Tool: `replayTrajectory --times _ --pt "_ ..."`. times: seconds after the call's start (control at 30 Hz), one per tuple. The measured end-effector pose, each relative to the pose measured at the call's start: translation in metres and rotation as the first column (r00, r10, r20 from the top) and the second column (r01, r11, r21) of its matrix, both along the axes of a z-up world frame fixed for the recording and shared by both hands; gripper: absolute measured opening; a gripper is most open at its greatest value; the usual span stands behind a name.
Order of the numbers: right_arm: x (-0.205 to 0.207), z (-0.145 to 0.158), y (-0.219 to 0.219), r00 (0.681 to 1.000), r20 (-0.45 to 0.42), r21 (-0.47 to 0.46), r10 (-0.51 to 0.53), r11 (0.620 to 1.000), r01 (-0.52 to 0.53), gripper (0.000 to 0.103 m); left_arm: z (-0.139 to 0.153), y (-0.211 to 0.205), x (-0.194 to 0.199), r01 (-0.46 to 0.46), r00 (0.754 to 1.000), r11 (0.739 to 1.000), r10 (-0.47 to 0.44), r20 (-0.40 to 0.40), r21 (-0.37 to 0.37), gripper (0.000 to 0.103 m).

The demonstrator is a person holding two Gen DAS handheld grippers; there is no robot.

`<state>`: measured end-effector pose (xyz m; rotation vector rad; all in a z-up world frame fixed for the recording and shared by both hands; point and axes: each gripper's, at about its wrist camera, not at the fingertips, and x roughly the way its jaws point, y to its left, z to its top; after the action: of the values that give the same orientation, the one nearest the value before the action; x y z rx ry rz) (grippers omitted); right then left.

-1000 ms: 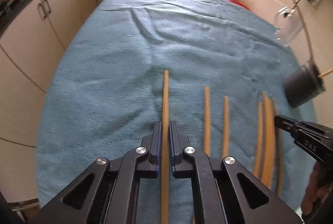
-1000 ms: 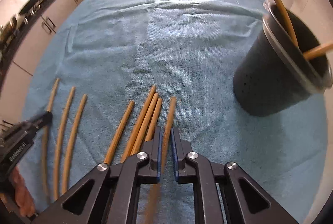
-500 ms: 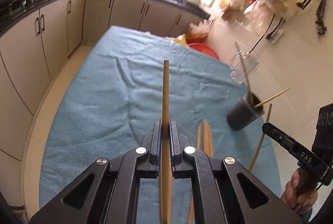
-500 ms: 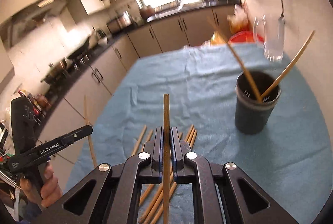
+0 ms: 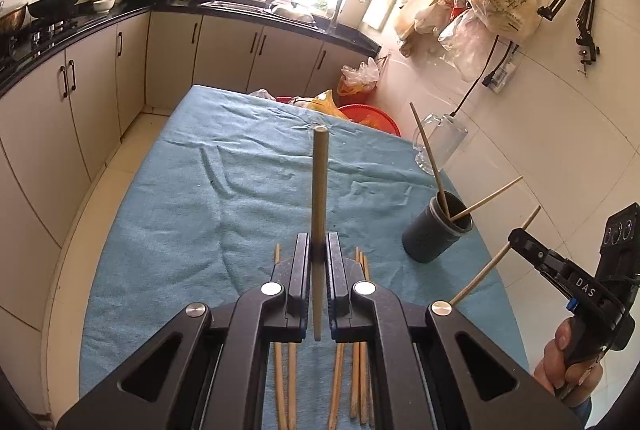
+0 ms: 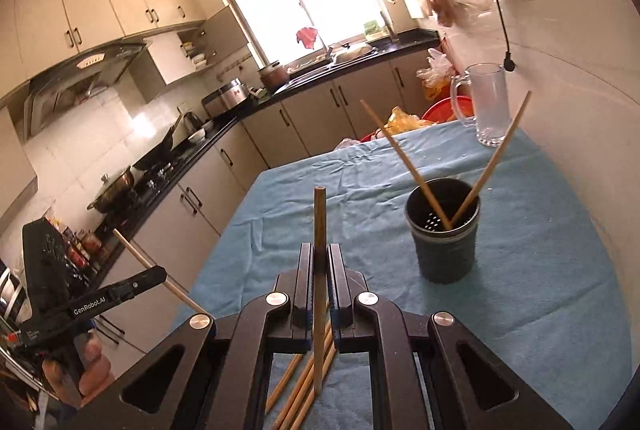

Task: Organize utensils
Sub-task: 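Lift both held chopsticks upright and carry them to the black holder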

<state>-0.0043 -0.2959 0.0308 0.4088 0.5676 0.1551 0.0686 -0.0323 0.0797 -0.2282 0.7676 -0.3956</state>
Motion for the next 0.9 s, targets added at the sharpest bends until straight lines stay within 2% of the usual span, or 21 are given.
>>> replayTrajectory --times 0.43,0.9 --pt "-0.017 0.03 -0.048 0.993 0.075 0.063 -0.088 0.994 0.084 0.007 0.027 -0.042 0.009 0.078 0.997 0.997 -0.078 0.024 -0.005 0.006" --pt "-0.005 0.077 -0.118 0.958 0.16 0.18 -0.24 0.961 0.21 0.007 0.08 -0.113 0.041 0.155 0.984 0.988 -0.154 0.086 -0.005 0.006"
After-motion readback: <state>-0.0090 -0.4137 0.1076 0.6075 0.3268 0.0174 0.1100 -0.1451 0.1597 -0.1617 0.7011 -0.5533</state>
